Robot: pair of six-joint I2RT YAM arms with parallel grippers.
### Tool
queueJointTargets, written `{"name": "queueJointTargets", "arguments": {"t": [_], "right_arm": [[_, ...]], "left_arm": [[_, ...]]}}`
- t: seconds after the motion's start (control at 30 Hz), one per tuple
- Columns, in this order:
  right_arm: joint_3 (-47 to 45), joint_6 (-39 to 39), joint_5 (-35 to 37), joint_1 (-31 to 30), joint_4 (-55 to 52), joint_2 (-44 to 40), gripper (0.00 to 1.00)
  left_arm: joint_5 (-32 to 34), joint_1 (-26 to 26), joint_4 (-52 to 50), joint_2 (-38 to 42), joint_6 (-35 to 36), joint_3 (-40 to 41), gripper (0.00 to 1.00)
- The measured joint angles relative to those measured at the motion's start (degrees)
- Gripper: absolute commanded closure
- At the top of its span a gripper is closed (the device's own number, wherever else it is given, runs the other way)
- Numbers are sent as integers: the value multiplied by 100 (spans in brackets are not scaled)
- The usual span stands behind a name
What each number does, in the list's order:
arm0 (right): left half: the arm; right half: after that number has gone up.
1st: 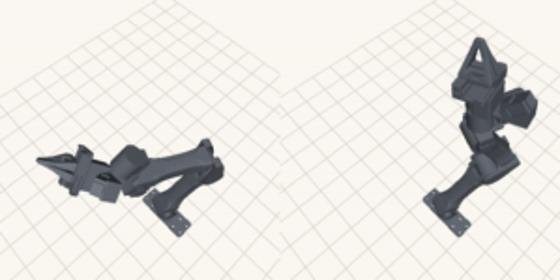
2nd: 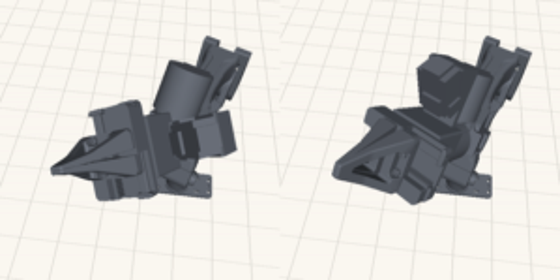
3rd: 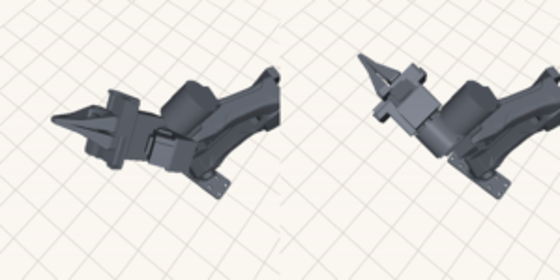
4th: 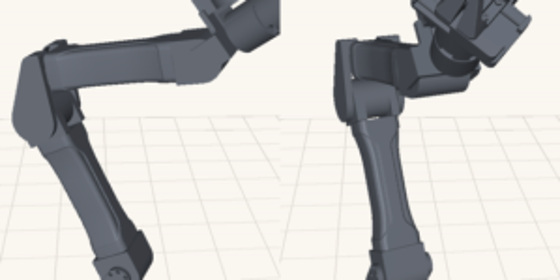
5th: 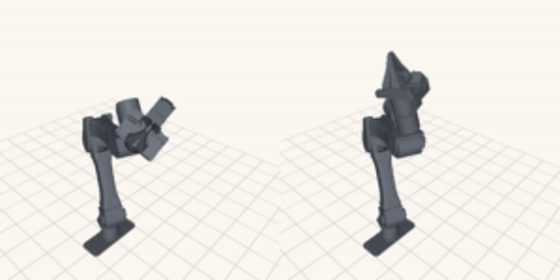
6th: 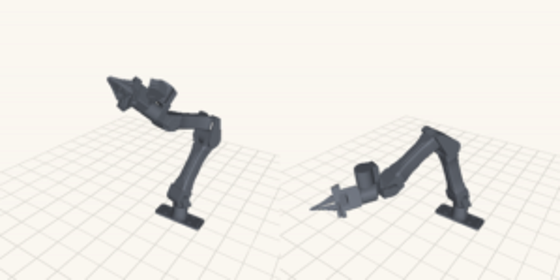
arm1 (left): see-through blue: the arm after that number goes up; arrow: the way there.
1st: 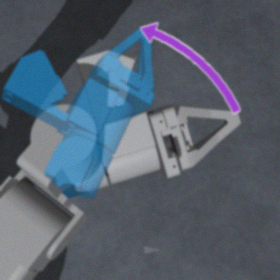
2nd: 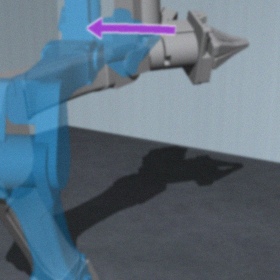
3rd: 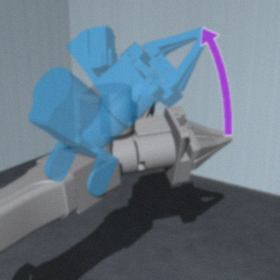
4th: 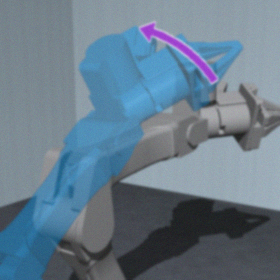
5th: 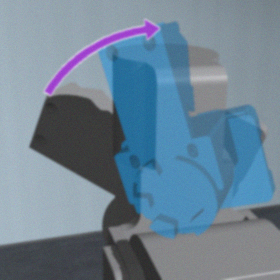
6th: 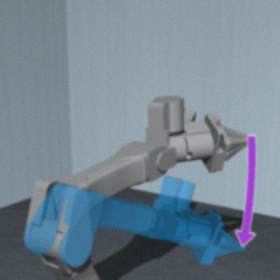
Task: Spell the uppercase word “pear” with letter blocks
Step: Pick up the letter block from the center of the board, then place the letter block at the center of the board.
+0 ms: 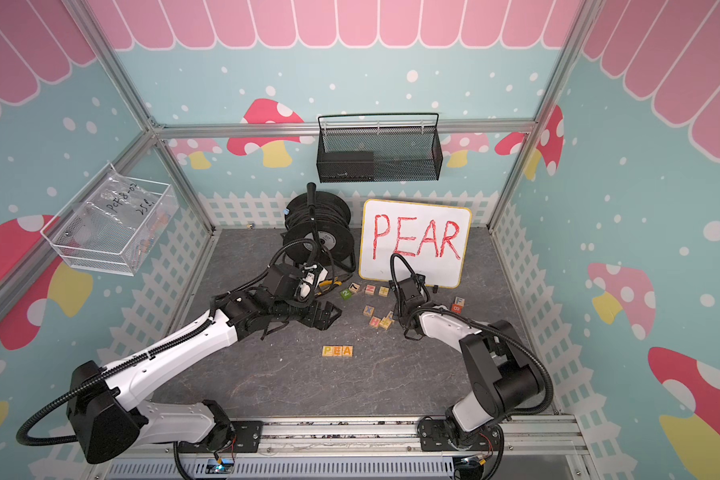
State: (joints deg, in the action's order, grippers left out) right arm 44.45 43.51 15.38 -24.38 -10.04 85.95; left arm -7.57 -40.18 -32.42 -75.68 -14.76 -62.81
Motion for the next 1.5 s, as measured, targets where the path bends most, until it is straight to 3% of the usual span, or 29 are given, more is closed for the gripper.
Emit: {"name": "queueJointTargets", "arguments": {"t": [0.27, 0.47, 0.77, 1.0, 1.33, 1.5], "right_arm": [[0, -352, -136, -369, -236, -1211, 71], [-90, -354, -107, -1381, -501, -1462, 71], [-293, -39, 13, -2621, -804, -1082, 72], [-293, 221, 61, -3318, -826, -267, 72], [-278, 339, 192, -3462, -767, 153, 69], [-256, 367, 216, -3462, -739, 201, 57]], "left_arm": [[33, 0, -2, 334, -22, 17, 1], [219, 0, -13, 669, -140, 85, 1], [516, 0, -223, 1220, -420, 278, 1], [726, 0, -382, 1862, -651, 739, 1], [905, 0, -511, 2203, -804, 970, 1], [964, 0, -511, 2225, -804, 981, 0]]}}
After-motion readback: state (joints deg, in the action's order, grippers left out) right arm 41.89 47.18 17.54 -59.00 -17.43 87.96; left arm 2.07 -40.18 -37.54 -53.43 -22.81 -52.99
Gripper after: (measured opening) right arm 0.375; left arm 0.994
